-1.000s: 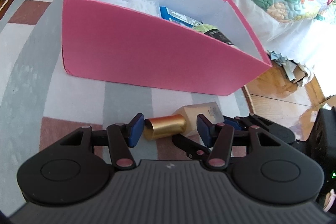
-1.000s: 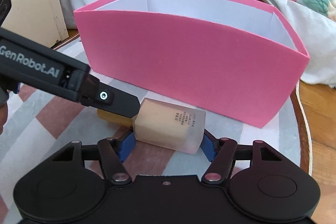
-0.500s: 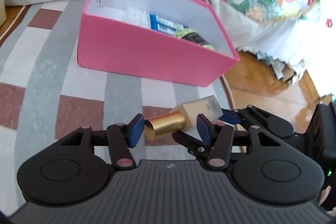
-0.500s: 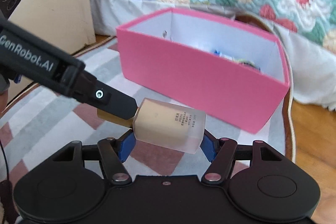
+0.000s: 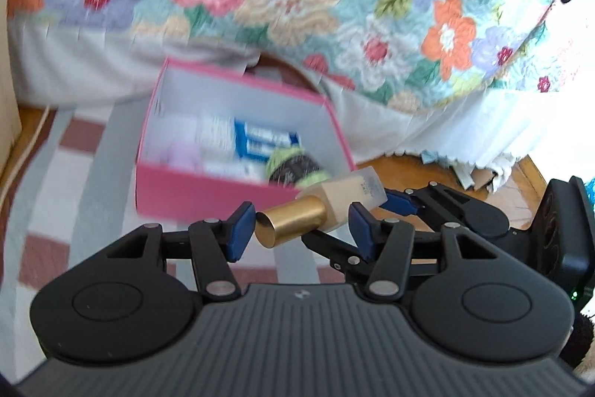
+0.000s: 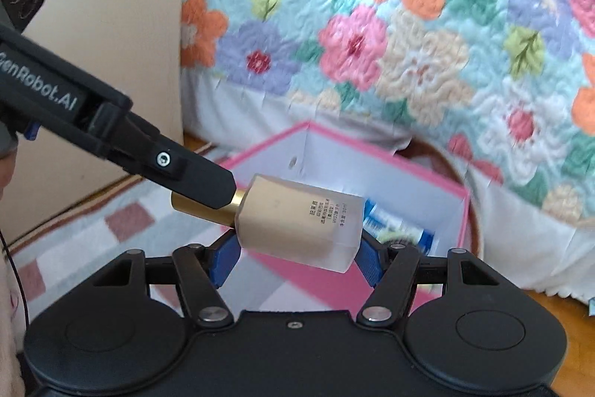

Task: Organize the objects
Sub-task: 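Carry the foundation bottle into the pink box and open the right gripper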

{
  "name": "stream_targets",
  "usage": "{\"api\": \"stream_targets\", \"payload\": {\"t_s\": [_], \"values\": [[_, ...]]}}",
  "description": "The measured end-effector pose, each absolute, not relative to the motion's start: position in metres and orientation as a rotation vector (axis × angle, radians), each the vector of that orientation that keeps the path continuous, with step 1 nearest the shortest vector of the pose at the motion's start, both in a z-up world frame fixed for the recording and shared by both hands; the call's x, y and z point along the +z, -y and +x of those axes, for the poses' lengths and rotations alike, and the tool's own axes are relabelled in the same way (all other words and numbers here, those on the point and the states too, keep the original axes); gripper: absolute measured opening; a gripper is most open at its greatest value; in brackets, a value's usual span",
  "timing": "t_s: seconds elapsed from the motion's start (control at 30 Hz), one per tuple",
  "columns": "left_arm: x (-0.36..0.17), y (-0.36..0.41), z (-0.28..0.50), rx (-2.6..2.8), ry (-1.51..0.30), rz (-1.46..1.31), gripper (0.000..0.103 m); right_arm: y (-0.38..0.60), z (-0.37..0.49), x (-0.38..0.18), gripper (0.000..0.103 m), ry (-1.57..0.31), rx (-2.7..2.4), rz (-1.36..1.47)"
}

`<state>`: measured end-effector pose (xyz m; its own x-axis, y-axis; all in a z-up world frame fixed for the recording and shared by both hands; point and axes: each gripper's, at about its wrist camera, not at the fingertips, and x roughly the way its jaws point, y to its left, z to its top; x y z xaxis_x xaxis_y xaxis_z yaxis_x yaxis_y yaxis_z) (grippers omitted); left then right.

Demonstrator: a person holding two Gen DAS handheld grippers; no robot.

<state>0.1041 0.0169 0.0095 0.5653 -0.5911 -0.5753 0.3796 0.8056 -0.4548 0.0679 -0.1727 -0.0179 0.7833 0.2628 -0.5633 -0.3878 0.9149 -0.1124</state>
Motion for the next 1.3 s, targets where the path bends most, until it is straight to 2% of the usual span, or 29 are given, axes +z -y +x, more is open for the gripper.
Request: {"api": "stream_targets", "payload": {"t_s": [0.2,0.43,0.7,0.93,1.3], "values": [[0.023,-0.001,0.131,-0.517,-0.709,-0.302,0.053,0.179,0.103,-0.002,0.07,-0.542,0.332,-0.224],[0.02,0.01,0.194,-0.479,-0.738,-0.312,0.053,0.194,0.165,0.001,0.07,-0.589,0.313,-0.185],[-0.032,0.022,0.278,-0.402,-1.003,-0.297,0.056,0.208,0.237,-0.03,0.069,-0.815,0.361,-0.078],[-0.088,0.028,0.31,-0.372,-1.095,-0.349,0.055,0.213,0.276,-0.082,0.069,-0.951,0.349,-0.035],[-0.128,0.032,0.316,-0.357,-1.164,-0.377,0.053,0.212,0.29,-0.116,0.069,-1.043,0.315,-0.005]]}}
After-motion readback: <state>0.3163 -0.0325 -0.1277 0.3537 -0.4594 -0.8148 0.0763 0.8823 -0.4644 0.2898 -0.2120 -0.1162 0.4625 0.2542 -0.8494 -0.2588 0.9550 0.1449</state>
